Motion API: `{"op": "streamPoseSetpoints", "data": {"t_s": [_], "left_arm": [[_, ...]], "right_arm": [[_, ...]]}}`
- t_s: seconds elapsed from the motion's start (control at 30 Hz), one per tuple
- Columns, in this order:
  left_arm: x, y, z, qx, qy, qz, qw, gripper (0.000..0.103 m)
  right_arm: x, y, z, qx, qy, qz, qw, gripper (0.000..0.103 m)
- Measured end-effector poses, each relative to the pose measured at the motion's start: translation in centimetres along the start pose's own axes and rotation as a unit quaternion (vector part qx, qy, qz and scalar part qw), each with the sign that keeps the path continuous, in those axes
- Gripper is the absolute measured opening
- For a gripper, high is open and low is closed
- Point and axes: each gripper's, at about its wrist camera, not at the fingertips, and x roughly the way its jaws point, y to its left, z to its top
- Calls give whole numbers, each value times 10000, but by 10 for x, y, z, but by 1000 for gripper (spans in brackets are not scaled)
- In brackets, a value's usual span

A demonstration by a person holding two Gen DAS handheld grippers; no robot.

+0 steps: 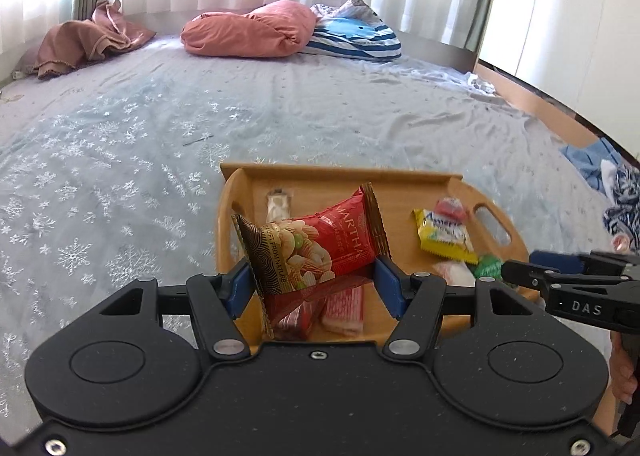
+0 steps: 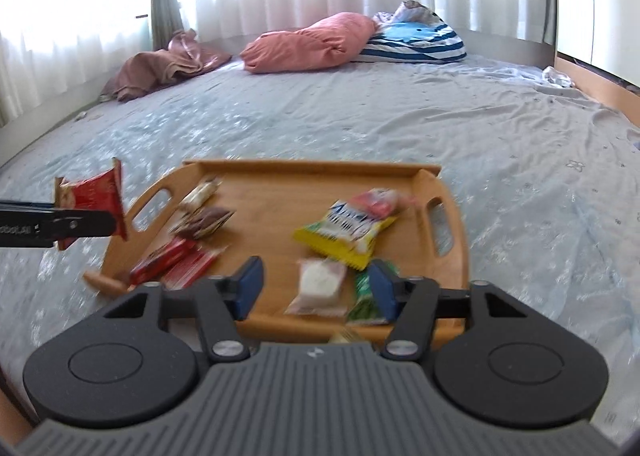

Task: Organize snacks
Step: 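Hold the red nut bag in the left tool while the right tool reaches the gold-wrapped bar, then grasp the gold-wrapped bar with the right tool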

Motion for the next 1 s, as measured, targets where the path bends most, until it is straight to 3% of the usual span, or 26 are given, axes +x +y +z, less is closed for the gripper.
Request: {"op": "streamPoseSetpoints", "data": {"t_s": [0.13,0.2,0.37,0.6,0.87,0.93,1.0], "left_arm": [[1,0,1,-50,-5,-50,10000,60],[3,0,-3,0,55,-57,10000,60],[8,2,-16,-13,217,-60,9997,60],[11,4,-27,-22,333,-48,9994,60],[14,4,-33,-36,444,-57,9990,60],[15,4,-35,-26,472,-51,9989,60],[15,4,-37,-18,489,-44,9988,60]], "right_arm": [[4,-15,4,258,194,310,9990,55],[0,-15,-3,181,238,378,9988,67],[0,-5,-32,-419,503,166,9977,75],[5,-7,-53,-440,785,188,9958,88],[19,-5,-61,-415,942,252,9944,86],[19,-2,-64,-513,926,211,9942,76],[18,2,-66,-636,881,128,9940,56]]}}
